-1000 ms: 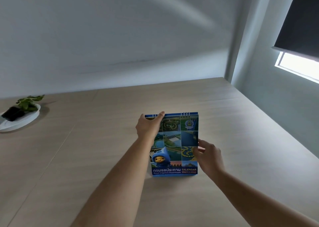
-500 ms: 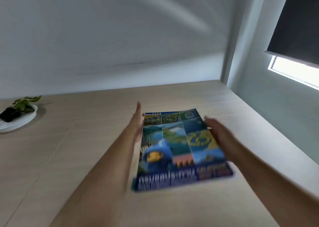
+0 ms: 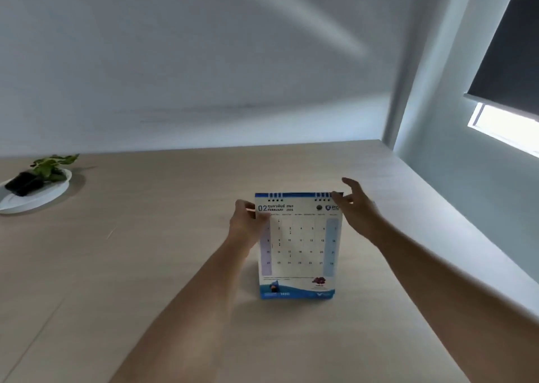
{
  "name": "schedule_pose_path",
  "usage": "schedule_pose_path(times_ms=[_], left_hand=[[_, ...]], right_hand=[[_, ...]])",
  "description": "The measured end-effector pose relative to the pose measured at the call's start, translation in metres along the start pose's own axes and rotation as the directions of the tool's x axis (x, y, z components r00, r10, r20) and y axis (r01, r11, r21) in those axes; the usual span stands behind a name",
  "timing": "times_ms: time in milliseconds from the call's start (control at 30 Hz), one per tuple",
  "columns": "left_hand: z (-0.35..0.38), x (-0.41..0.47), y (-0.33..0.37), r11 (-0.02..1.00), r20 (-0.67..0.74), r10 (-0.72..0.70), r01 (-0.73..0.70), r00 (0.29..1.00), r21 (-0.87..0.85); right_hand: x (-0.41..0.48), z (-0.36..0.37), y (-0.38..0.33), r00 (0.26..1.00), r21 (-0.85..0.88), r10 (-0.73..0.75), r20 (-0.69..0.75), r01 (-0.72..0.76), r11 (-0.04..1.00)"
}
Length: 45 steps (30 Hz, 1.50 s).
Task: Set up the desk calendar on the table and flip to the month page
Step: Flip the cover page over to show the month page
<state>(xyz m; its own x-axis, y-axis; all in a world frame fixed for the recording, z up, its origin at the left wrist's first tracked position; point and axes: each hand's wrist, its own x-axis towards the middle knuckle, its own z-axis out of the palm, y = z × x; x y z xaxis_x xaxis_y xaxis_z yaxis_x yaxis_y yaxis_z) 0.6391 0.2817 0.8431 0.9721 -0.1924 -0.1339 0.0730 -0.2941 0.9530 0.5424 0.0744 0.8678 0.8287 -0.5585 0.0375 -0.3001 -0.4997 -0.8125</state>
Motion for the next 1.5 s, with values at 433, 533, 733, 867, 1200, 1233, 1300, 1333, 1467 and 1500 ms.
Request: schedule_pose_path(times_ms=[433, 533, 733, 867, 1200, 1233, 1300, 1333, 1467, 1500], left_hand=[[0.002, -0.006, -0.006, 0.979, -0.023, 0.145, -0.14, 0.989, 0.146], [0.001, -0.008, -0.006, 0.976, -0.023, 0.155, -0.149, 0.988, 0.158], [0.002, -0.009, -0.006, 0.974, -0.024, 0.168, -0.162, 0.985, 0.16], [0.001, -0.008, -0.006, 0.973, -0.022, 0.163, -0.157, 0.986, 0.17], [-0.001, -0.006, -0.006, 0.973, -0.012, 0.165, -0.161, 0.986, 0.167], [-0.001, -0.006, -0.005, 0.972, -0.013, 0.163, -0.158, 0.987, 0.173], [-0.001, -0.007, -0.002, 0.972, -0.007, 0.141, -0.137, 0.99, 0.19], [-0.002, -0.007, -0.001, 0.974, 0.009, 0.119, -0.119, 0.993, 0.191], [-0.015, -0.007, 0.005, 0.999, 0.247, -0.04, 0.045, 0.968, -0.013], [-0.019, -0.008, 0.007, 0.987, 0.319, -0.073, 0.114, 0.945, -0.11]], right_hand=[[-0.077, 0.068, 0.065, 0.995, 0.039, 0.036, 0.088, -0.04, 0.998], [-0.083, 0.069, 0.064, 0.997, 0.057, 0.035, 0.074, -0.039, 0.998], [-0.092, 0.074, 0.064, 0.989, 0.128, 0.126, 0.078, -0.135, 0.983], [-0.091, 0.069, 0.058, 0.98, 0.177, 0.194, 0.04, -0.198, 0.964], [-0.103, 0.061, 0.05, 0.98, 0.131, 0.183, -0.078, -0.172, 0.976], [-0.102, 0.057, 0.05, 0.974, 0.162, 0.198, -0.109, -0.179, 0.97], [-0.099, 0.048, 0.047, 0.962, 0.249, 0.254, -0.102, -0.222, 0.943], [-0.096, 0.042, 0.044, 0.96, 0.285, 0.274, -0.055, -0.248, 0.926], [-0.086, 0.006, 0.024, 0.951, 0.464, 0.27, 0.151, -0.309, 0.83], [-0.087, -0.007, 0.019, 0.954, 0.524, 0.24, 0.18, -0.299, 0.798]])
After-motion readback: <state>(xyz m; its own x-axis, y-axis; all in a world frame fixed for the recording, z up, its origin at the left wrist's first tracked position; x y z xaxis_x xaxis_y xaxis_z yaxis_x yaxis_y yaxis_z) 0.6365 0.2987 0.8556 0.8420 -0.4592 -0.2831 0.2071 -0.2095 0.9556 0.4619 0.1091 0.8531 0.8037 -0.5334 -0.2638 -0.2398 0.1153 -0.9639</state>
